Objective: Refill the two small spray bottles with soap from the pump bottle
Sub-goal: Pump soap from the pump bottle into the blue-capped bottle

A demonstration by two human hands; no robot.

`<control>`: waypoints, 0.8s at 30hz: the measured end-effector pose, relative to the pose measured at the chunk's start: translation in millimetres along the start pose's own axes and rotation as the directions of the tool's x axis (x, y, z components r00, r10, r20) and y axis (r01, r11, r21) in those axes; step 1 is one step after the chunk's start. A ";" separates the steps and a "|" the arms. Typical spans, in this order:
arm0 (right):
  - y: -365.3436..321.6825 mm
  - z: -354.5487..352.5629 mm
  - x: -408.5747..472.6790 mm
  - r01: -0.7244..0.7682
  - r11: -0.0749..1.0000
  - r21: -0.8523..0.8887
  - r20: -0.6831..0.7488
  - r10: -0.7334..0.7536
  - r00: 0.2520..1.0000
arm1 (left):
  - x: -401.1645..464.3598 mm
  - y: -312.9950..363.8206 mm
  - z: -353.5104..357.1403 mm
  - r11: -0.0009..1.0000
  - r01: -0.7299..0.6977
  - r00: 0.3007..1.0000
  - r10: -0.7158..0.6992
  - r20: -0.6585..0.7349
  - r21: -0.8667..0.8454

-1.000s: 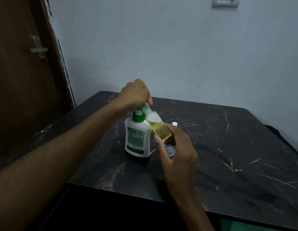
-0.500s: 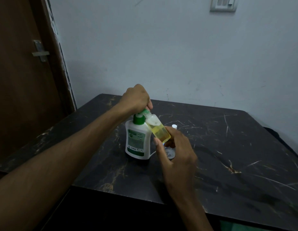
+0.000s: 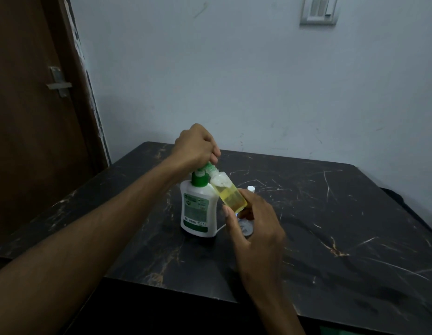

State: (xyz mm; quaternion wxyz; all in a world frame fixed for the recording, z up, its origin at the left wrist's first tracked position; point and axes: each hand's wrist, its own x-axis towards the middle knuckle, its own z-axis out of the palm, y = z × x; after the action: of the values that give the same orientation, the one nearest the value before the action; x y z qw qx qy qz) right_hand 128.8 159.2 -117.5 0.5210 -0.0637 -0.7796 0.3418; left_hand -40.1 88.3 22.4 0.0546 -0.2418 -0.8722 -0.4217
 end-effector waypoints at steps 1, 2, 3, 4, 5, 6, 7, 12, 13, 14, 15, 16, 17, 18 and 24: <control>0.1 0.1 -0.2 0.001 1.000 0.000 -0.004 -0.001 1.000 | 0.1 0.0 -1.2 1.000 -0.006 1.000 0.006 0.013 0.001; -0.3 0.3 0.0 0.001 1.000 0.000 -0.006 -0.001 1.000 | 0.2 0.0 -2.0 1.000 -0.014 1.000 0.014 0.026 0.001; -0.2 0.5 0.0 -0.002 1.000 -0.001 -0.006 0.002 1.000 | 0.5 -0.6 -2.1 1.000 -0.019 0.999 0.019 0.039 -0.002; 0.1 0.9 0.0 -0.005 1.000 -0.004 -0.002 0.005 1.000 | 0.3 -1.5 -1.5 1.000 -0.022 0.998 0.023 0.050 -0.009; 0.6 1.3 -0.1 -0.007 1.000 -0.009 0.002 0.007 1.000 | 0.3 -2.6 -0.3 1.000 -0.024 0.998 0.025 0.056 -0.017; 0.7 1.3 -0.1 -0.008 1.000 -0.011 0.006 0.008 1.000 | 0.4 -3.9 1.1 0.999 -0.026 0.998 0.027 0.055 -0.022; 0.5 1.2 0.1 -0.010 1.000 -0.011 0.008 0.010 1.000 | 0.5 -4.7 2.2 0.999 -0.031 0.998 0.032 0.053 -0.021; -2.2 -0.9 0.2 -0.003 1.000 -0.012 -0.004 0.003 1.000 | 2.3 -3.0 -1.1 0.998 -0.056 0.997 0.057 0.061 -0.018; -1.6 -1.0 0.1 -0.002 1.000 -0.011 -0.006 0.002 1.000 | 2.7 -2.9 -1.5 0.998 -0.057 0.996 0.058 0.066 -0.026; -1.2 -1.1 0.0 -0.003 1.000 -0.010 -0.004 0.003 1.000 | 2.3 -3.2 -1.2 0.998 -0.057 0.996 0.060 0.073 -0.037; -0.7 -1.0 -0.1 -0.005 1.000 -0.009 0.001 0.005 1.000 | 1.9 -3.9 -0.6 0.997 -0.057 0.995 0.061 0.077 -0.047; -0.5 -1.0 -0.2 -0.006 1.000 -0.008 0.006 0.006 1.000 | 1.3 -4.5 0.2 0.997 -0.060 0.995 0.063 0.074 -0.050; -0.5 -0.9 -0.1 -0.005 1.000 -0.005 0.008 0.006 1.000 | 1.0 -4.9 0.8 0.997 -0.065 0.996 0.068 0.066 -0.045; -0.6 -0.9 0.0 -0.004 1.000 -0.003 0.008 0.004 1.000 | 1.1 -5.2 1.1 0.997 -0.068 0.996 0.070 0.059 -0.038; -2.4 -1.3 0.2 0.005 1.000 -0.009 -0.006 -0.005 1.000 | 2.5 -5.5 -1.6 0.997 -0.068 0.996 0.070 0.057 -0.046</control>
State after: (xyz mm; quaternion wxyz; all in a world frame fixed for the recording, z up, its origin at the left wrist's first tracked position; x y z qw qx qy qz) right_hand 130.4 158.1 -115.6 0.5240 -0.0652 -0.7795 0.3371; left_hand -45.0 85.1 20.3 0.0380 -0.2853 -0.8550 -0.4314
